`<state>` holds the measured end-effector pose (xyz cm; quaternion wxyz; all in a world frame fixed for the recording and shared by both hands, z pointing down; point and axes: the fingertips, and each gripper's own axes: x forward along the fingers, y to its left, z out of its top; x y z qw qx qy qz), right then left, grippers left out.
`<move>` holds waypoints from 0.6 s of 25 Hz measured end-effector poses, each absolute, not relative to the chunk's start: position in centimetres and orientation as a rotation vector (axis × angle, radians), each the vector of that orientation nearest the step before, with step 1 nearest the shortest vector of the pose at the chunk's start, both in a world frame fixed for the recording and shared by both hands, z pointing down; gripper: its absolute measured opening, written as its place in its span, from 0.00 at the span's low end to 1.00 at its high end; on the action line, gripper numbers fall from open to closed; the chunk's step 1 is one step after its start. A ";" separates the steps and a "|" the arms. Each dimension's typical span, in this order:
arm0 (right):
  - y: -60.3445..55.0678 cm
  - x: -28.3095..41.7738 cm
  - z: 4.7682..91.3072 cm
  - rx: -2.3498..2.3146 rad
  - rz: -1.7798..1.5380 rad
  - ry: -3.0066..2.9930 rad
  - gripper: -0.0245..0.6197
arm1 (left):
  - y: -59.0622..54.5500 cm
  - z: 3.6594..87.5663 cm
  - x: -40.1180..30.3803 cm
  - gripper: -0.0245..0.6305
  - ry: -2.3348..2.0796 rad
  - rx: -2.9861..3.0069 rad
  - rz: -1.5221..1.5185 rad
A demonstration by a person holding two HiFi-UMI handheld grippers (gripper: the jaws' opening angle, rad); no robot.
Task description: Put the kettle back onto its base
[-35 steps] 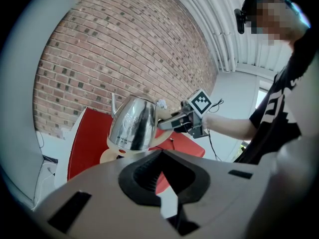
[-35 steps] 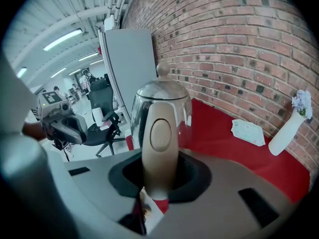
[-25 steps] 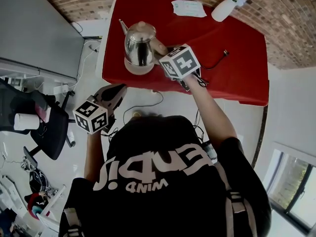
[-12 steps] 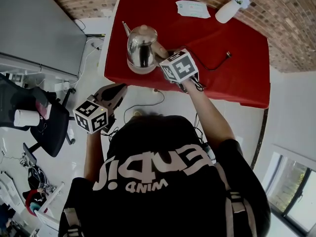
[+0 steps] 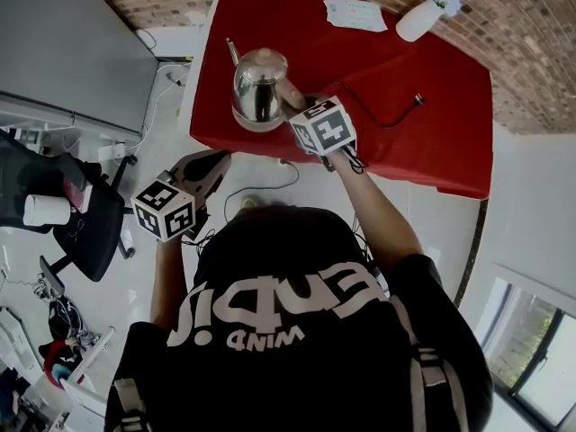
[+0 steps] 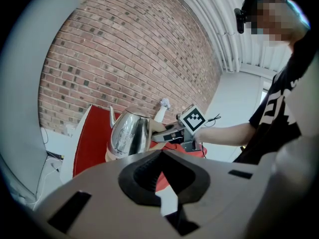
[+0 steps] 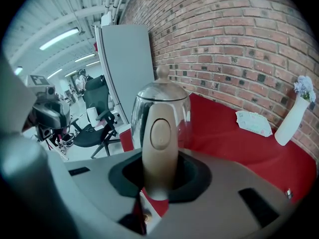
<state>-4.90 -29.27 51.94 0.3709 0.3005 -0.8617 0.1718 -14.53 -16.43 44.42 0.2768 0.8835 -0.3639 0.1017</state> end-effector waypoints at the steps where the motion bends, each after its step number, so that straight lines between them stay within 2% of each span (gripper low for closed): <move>1: -29.2 -5.0 52.1 0.775 0.442 -2.213 0.17 | -16.4 44.4 -14.5 0.05 -0.975 2.372 0.275; 15: -28.5 -4.6 52.8 0.793 0.445 -2.243 0.17 | -16.5 44.7 -13.8 0.05 -0.973 2.370 0.272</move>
